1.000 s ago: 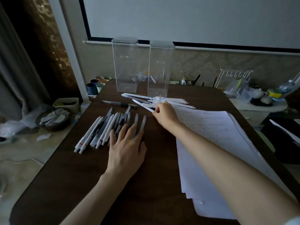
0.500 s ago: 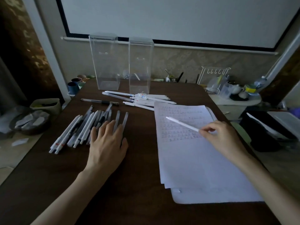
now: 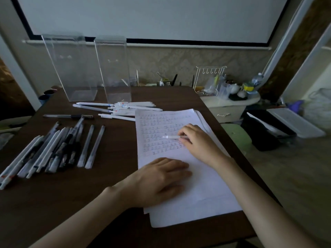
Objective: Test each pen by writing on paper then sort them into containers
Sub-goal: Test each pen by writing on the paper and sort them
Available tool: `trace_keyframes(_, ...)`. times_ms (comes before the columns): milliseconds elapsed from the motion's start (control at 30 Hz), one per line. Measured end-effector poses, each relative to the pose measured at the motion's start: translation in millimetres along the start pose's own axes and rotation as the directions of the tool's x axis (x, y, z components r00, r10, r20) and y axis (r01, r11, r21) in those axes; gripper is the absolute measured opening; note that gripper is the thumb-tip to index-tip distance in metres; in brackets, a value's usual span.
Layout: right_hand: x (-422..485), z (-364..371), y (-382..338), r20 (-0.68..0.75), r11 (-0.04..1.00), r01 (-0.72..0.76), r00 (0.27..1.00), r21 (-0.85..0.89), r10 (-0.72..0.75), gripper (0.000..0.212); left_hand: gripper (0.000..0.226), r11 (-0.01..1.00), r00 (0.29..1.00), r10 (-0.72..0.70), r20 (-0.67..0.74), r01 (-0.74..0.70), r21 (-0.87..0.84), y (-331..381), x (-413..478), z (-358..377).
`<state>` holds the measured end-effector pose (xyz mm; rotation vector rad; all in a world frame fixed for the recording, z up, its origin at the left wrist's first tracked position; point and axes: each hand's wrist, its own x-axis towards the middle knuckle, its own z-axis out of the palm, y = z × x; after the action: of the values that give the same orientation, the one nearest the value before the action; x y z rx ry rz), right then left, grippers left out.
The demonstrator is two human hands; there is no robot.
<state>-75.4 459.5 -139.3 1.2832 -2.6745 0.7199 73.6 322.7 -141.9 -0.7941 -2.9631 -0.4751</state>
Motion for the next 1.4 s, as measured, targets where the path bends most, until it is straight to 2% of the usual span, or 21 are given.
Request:
trace_keyframes(100,-7.7,-1.1,2.3,-0.113,0.999,0.015,0.994,0.038,-0.01,0.016,0.049,1.0,1.0,-0.002,-0.018,0.001,-0.026,-2.3,-1.0,2.5)
trace_keyframes(167,-8.0,-3.2,3.6,-0.169,1.0,0.007,0.986,-0.012,-0.009,0.023,0.047,0.998,1.0,-0.013,-0.021,0.012,-0.055,-2.8,-0.3,2.0)
trace_keyframes(333,-7.9,-9.3,-0.7,-0.335,0.991,-0.058,0.942,-0.118,0.015,0.051,0.046,0.997,0.999,-0.015,-0.036,0.013,-0.072,-2.6,-1.1,2.4)
trace_keyframes(433,-9.0,-5.4,-1.5,-0.422,0.993,0.001,0.905,-0.119,-0.051,0.047,0.046,0.998,0.999,-0.014,-0.048,0.01,-0.067,-2.6,-1.3,4.1)
trace_keyframes(533,-7.9,-4.8,-0.7,-0.435,0.994,0.056,0.896,-0.091,-0.09,0.043,0.045,0.998,0.998,-0.014,-0.059,0.011,-0.058,-3.3,-1.3,5.2)
trace_keyframes(633,-5.8,-6.4,2.9,-0.442,0.993,0.117,0.889,-0.026,-0.117,0.046,0.045,0.999,0.999,-0.012,-0.053,0.009,-0.053,-3.3,-1.2,5.0)
trace_keyframes(700,-5.3,-8.1,5.0,-0.512,0.986,0.157,0.852,0.048,-0.11,0.035,0.045,0.998,0.999,-0.015,-0.046,0.012,-0.06,-3.1,-1.2,3.9)
trace_keyframes(767,-6.4,-14.3,4.1,-0.595,0.971,0.14,0.804,0.194,0.003,0.025,0.045,0.998,0.999,-0.021,-0.049,0.018,-0.066,-2.3,-0.3,2.5)
trace_keyframes(800,-7.5,-18.5,3.6,-0.599,0.941,0.127,0.796,0.314,0.092,0.029,0.044,0.997,0.998,-0.031,-0.055,0.027,-0.066,-1.1,0.5,1.7)
trace_keyframes(867,-9.6,-24.4,3.8,-0.532,0.859,0.068,0.809,0.507,0.25,0.038,0.042,0.999,0.996,-0.047,-0.078,0.045,-0.03,2.8,4.1,-0.1)
trace_keyframes(967,-7.8,-25.2,9.2,-0.324,0.734,-0.143,0.83,0.664,0.454,0.055,0.035,0.995,0.99,-0.048,-0.131,0.059,0.082,14.1,19.4,-1.7)
trace_keyframes(1000,-6.5,-24.0,9.7,-0.264,0.693,-0.176,0.837,0.699,0.479,0.057,0.034,0.991,0.985,-0.058,-0.162,0.076,0.106,17.4,26.4,-0.9)
trace_keyframes(1033,-5.5,-22.0,9.5,-0.231,0.671,-0.183,0.847,0.718,0.479,0.054,0.033,0.988,0.978,-0.076,-0.195,0.099,0.116,19.7,33.0,0.9)
trace_keyframes(1100,-3.7,-17.2,10.5,-0.201,0.661,-0.185,0.864,0.727,0.462,0.034,0.033,0.984,0.966,-0.105,-0.237,0.135,0.116,19.6,43.0,7.9)
trace_keyframes(1167,-3.1,-14.5,13.7,-0.166,0.663,-0.203,0.878,0.72,0.449,0.019,0.04,0.987,0.971,-0.103,-0.215,0.127,0.102,14.3,45.5,16.7)
trace_keyframes(1233,-3.3,-12.4,17.3,-0.127,0.648,-0.219,0.887,0.73,0.443,0.013,0.052,0.99,0.982,-0.101,-0.159,0.116,0.085,8.6,42.3,20.5)
trace_keyframes(1333,-1.8,-10.4,14.9,-0.071,0.598,-0.221,0.902,0.77,0.425,0.008,0.057,0.989,0.985,-0.123,-0.119,0.132,0.071,5.2,40.2,20.2)
trace_keyframes(1400,0.2,-8.1,12.2,-0.075,0.641,-0.21,0.919,0.738,0.388,0.011,0.056,0.987,0.984,-0.131,-0.122,0.141,0.079,5.9,41.1,20.8)
